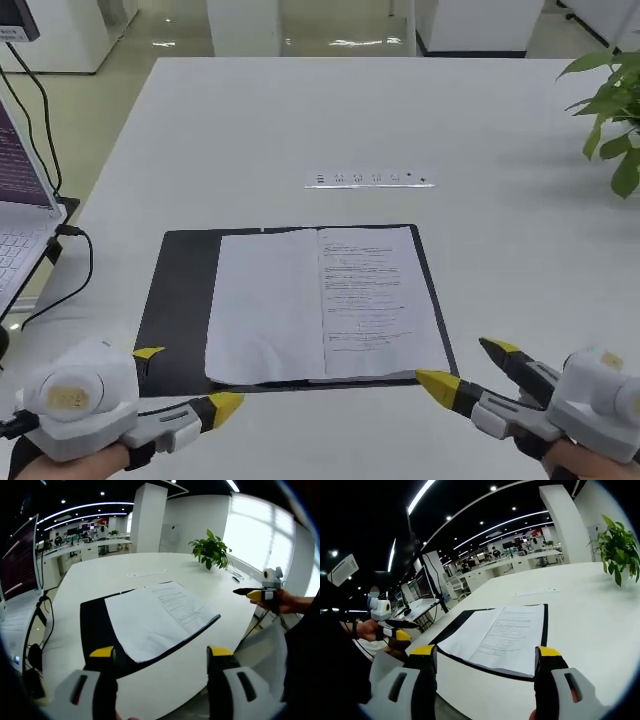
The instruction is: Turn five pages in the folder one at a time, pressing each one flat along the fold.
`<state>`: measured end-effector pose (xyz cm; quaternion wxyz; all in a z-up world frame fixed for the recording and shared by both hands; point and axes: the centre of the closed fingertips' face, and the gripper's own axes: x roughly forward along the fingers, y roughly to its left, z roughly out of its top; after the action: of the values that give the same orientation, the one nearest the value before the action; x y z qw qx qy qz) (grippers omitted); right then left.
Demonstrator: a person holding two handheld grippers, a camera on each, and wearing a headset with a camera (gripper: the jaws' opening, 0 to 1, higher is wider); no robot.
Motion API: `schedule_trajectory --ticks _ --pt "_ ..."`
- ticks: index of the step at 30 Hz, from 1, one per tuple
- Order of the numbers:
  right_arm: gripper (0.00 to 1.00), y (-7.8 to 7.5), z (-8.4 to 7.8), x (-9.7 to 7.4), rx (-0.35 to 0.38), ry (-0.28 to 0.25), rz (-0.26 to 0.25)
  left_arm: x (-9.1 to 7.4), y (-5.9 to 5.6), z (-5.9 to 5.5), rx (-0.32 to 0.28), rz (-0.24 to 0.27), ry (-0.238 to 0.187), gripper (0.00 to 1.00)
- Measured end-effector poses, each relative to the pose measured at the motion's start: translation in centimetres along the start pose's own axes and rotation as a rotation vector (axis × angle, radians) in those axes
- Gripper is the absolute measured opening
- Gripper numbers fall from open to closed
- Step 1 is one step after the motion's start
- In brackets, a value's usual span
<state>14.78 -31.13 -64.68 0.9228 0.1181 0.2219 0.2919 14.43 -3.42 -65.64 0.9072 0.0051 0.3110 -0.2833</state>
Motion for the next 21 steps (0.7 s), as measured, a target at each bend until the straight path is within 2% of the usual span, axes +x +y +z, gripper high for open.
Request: schedule_trajectory --ticks 6,13,21 --pt "0.78 0.0 -0.6 -0.3 0.008 0.017 0.003 1.0 -1.3 0.4 0.023 -0.033 0.010 0.74" --pt "0.78 -0.5 -1.3 -0.6 0.024 0.021 0.002 2.6 -3.5 0.6 0.058 -0.092 0.031 0.72" --pt "0.77 -0.8 -2.2 -1.0 0.044 0.038 0.010 5.0 -7.1 0.9 0.111 -0.178 0.064 0.71"
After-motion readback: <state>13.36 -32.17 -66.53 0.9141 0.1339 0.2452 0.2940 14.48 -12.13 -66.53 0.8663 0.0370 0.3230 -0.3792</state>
